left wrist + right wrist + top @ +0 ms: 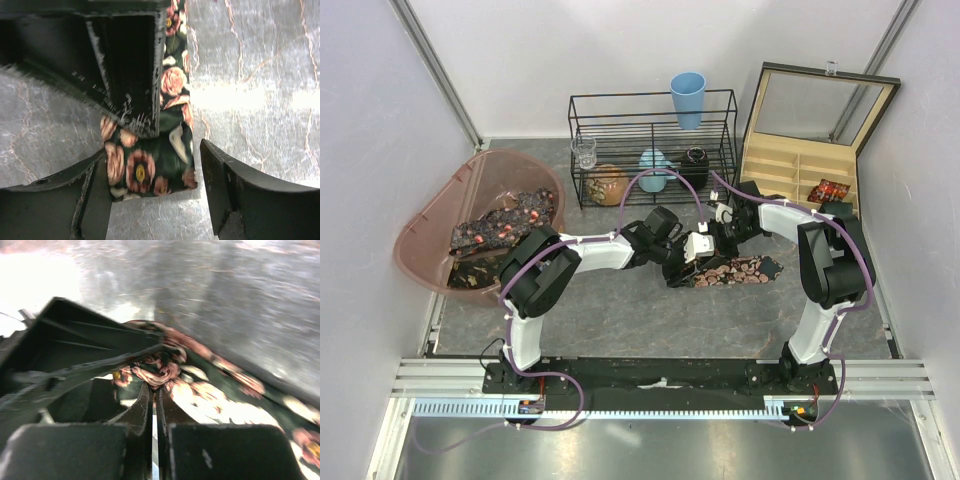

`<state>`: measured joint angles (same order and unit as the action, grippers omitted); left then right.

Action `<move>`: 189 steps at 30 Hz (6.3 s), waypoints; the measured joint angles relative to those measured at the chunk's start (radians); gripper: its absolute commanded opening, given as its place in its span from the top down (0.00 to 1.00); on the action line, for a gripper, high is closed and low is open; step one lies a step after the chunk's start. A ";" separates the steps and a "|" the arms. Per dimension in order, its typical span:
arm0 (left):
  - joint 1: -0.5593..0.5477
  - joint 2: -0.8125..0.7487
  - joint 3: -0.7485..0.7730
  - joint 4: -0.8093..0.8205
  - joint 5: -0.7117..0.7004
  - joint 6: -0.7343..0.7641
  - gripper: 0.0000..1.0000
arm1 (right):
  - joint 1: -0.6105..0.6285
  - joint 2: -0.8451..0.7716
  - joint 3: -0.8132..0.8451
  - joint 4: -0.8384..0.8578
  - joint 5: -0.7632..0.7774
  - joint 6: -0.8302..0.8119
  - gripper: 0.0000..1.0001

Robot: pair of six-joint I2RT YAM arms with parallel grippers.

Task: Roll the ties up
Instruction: Roll the tie at the center of the board.

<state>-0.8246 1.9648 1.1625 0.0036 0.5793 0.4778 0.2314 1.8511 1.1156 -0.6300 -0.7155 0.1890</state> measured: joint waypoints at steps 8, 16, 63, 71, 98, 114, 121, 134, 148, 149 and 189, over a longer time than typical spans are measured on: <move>0.011 -0.001 -0.068 0.148 0.003 -0.079 0.27 | -0.006 -0.003 0.000 -0.021 0.177 -0.013 1.00; 0.016 0.005 -0.085 0.267 0.014 -0.146 0.26 | -0.009 0.013 0.005 -0.026 0.214 -0.013 1.00; -0.002 0.050 0.152 -0.296 -0.064 0.098 0.79 | -0.035 -0.011 -0.021 0.012 -0.104 0.018 0.48; -0.004 0.062 0.176 -0.325 -0.064 0.107 0.64 | -0.008 -0.011 -0.028 0.038 -0.100 0.007 1.00; 0.064 -0.044 -0.159 0.388 0.152 -0.229 0.01 | 0.061 0.002 0.048 -0.076 0.203 -0.035 1.00; 0.066 0.006 -0.324 0.735 0.077 -0.346 0.20 | 0.074 0.051 0.046 -0.019 0.187 -0.029 1.00; 0.063 0.028 -0.321 0.751 0.076 -0.345 0.49 | 0.075 0.055 0.026 0.024 0.135 -0.027 1.00; 0.010 -0.018 -0.174 0.362 -0.074 -0.179 0.77 | 0.061 0.076 0.085 -0.037 0.147 -0.049 0.68; -0.035 -0.010 0.005 -0.013 -0.185 -0.040 0.70 | -0.075 0.069 0.130 -0.149 -0.054 -0.104 0.44; -0.035 -0.006 0.016 -0.029 -0.186 -0.035 0.70 | -0.068 0.069 0.124 -0.146 -0.066 -0.104 0.45; 0.060 -0.016 -0.208 0.518 0.100 -0.237 0.12 | 0.015 0.108 0.138 -0.152 0.171 0.008 1.00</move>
<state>-0.7650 1.9484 0.9546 0.5213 0.6796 0.2413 0.2462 1.9594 1.2537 -0.7822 -0.5449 0.1974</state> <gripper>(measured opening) 0.881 0.020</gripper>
